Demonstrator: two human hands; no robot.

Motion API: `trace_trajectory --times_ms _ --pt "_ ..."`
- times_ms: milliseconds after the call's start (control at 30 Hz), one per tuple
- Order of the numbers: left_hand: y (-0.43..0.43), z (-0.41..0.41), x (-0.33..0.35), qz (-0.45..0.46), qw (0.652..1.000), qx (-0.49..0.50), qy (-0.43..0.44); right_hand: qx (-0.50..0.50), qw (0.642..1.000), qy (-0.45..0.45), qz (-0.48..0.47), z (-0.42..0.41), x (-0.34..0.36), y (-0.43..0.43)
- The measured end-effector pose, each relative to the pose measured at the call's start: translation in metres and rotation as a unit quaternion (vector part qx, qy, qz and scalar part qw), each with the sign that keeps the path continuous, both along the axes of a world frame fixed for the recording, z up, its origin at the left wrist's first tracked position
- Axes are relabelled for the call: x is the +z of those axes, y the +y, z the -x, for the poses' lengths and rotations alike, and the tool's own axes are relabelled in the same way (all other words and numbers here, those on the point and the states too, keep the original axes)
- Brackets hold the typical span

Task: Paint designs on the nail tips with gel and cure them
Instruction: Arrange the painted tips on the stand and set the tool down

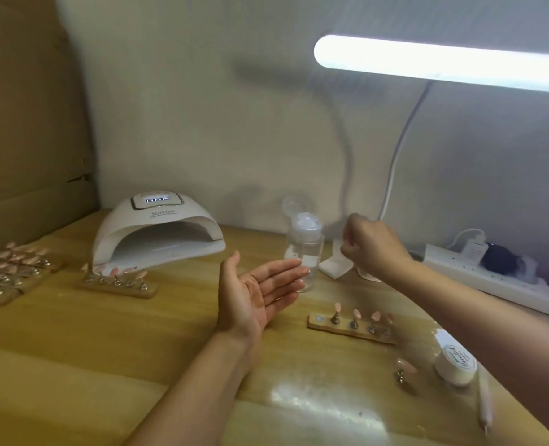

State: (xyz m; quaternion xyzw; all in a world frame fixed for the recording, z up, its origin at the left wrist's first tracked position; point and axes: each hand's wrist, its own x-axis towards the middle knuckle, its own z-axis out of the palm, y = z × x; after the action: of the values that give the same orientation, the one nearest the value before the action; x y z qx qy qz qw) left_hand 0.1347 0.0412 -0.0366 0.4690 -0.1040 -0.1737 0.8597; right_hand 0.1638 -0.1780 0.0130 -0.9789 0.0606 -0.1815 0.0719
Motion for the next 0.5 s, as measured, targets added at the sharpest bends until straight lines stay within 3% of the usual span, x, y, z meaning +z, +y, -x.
trace_trajectory --times_ms 267,367,433,500 --pt "0.001 0.002 0.001 0.008 1.0 -0.002 0.002 -0.013 0.979 -0.199 -0.051 0.007 0.043 0.004" --pt "0.002 0.003 0.001 0.016 1.0 0.009 0.01 0.084 0.951 -0.291 -0.065 0.017 0.057 0.026" --pt "0.003 0.003 0.002 0.015 1.0 0.015 0.012 0.147 0.952 -0.267 0.01 0.021 0.056 0.041" --pt "0.003 0.003 0.002 0.015 1.0 0.017 0.015 0.168 0.961 -0.183 0.121 0.021 0.046 0.051"
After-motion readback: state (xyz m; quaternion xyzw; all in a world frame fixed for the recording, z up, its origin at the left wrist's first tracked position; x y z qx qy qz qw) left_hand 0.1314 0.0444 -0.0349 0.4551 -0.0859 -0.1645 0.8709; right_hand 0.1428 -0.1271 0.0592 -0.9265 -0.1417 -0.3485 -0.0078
